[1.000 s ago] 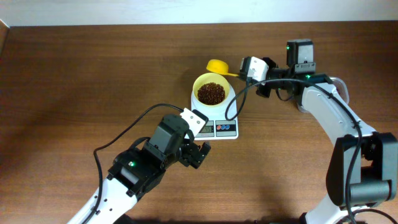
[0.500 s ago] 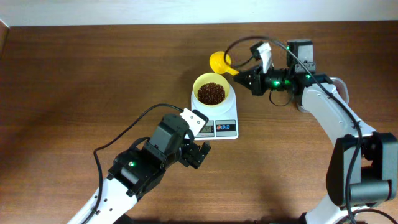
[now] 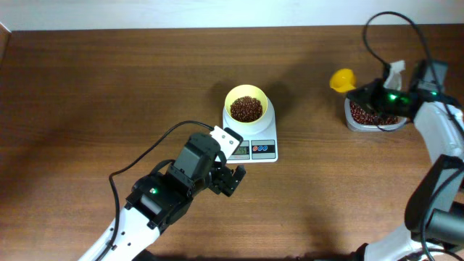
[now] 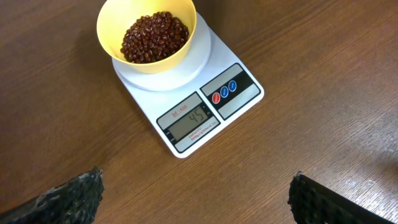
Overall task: Scoop item into bowl and weigh 50g on scale
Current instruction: 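Move the empty scoop with the right gripper back toward the tub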
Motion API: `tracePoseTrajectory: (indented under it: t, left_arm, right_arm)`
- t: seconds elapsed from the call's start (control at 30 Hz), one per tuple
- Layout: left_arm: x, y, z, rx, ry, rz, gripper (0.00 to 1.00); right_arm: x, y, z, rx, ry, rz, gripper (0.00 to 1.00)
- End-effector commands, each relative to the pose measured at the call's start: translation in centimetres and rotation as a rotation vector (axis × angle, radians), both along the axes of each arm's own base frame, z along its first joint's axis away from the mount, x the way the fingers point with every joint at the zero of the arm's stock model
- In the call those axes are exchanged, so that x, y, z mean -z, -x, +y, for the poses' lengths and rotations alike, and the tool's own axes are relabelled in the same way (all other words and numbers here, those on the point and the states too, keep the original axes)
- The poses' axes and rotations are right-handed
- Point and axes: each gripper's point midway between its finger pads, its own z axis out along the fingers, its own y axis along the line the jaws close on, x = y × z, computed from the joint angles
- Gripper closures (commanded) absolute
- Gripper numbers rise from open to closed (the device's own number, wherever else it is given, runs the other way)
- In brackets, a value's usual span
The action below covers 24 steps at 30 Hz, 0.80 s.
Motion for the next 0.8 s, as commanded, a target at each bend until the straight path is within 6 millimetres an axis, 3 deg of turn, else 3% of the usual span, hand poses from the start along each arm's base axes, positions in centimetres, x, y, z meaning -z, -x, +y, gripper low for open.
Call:
tracePoseTrajectory:
  t: [0.0, 0.13, 0.33, 0.53, 0.77]
  left_arm:
    - [-0.1, 0.0, 0.3, -0.016, 0.006, -0.005, 0.01]
    - [-0.1, 0.0, 0.3, -0.017, 0.006, -0.005, 0.01]
    - [-0.1, 0.0, 0.3, -0.016, 0.006, -0.005, 0.01]
    - [-0.1, 0.0, 0.3, -0.016, 0.006, -0.005, 0.01]
    - [-0.1, 0.0, 0.3, -0.016, 0.006, -0.005, 0.01]
  right_arm:
    - [-4.0, 0.3, -1.8, 0.015, 0.032, -0.100, 0.96]
    - [-5.7, 0.7, -1.7, -0.019, 0.014, -0.160, 0.96]
    - [-3.2, 2.9, -2.9, -0.010, 0.109, -0.037, 0.96]
    - [-4.3, 3.6, -3.6, -0.022, 0.197, -0.065, 0.96]
    - [-2.7, 6.3, -5.5, 0.015, 0.330, 0.117, 0.96]
